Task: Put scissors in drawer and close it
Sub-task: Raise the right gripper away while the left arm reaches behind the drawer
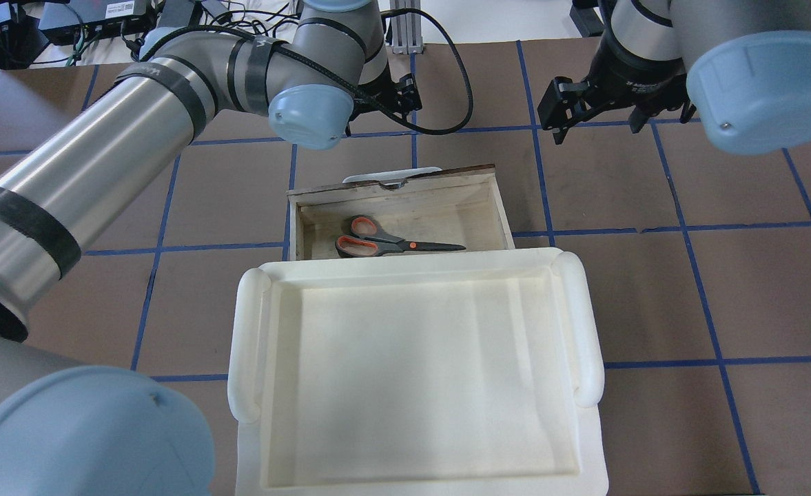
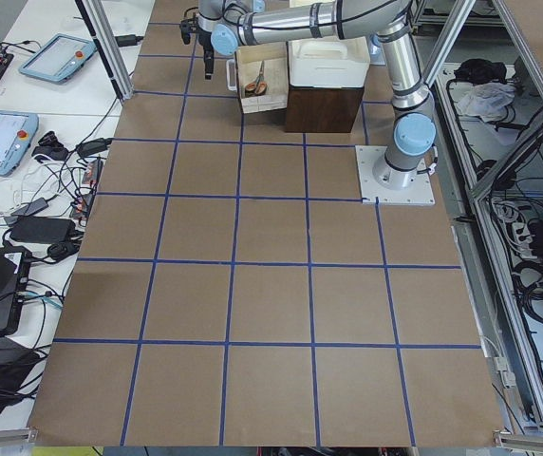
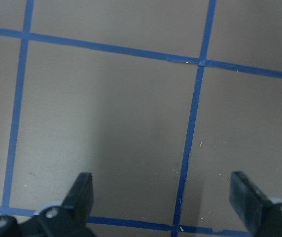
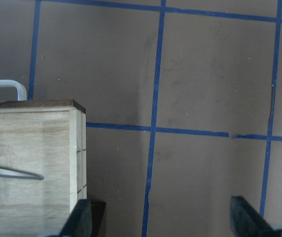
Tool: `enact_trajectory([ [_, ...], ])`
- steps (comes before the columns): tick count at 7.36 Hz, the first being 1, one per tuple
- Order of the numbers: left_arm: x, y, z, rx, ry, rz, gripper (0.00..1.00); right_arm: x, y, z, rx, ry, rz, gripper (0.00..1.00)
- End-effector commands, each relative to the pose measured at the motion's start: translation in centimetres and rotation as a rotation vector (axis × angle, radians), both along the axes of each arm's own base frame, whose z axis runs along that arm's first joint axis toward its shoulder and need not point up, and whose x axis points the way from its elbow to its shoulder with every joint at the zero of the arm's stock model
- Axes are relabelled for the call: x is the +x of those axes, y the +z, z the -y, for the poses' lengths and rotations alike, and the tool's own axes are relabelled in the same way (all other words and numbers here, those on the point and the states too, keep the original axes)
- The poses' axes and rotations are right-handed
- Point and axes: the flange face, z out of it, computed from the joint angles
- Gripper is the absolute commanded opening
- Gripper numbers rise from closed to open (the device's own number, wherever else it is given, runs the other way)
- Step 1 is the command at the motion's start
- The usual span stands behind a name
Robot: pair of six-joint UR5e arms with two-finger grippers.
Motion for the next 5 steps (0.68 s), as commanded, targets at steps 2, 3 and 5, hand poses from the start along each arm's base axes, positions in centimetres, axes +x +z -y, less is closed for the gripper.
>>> enact_trajectory([
  [2,-1.9,-4.6,1.6,0.04,-0.008,0.017,1.0,-0.9,-0.8,-0.4,0.015,-0.035,0.01,1.0],
  [3,-2.1,-6.2,2.0,0.064,-0.008,0.025,1.0,-0.1,-0.7,-0.7,0.025,-0.081,0.072,1.0],
  [5,-2.0,-9.2,1.7,0.153,-0.018,0.066,1.0,-0.2,-0.3,-0.8,0.028,-0.084,0.063,1.0],
])
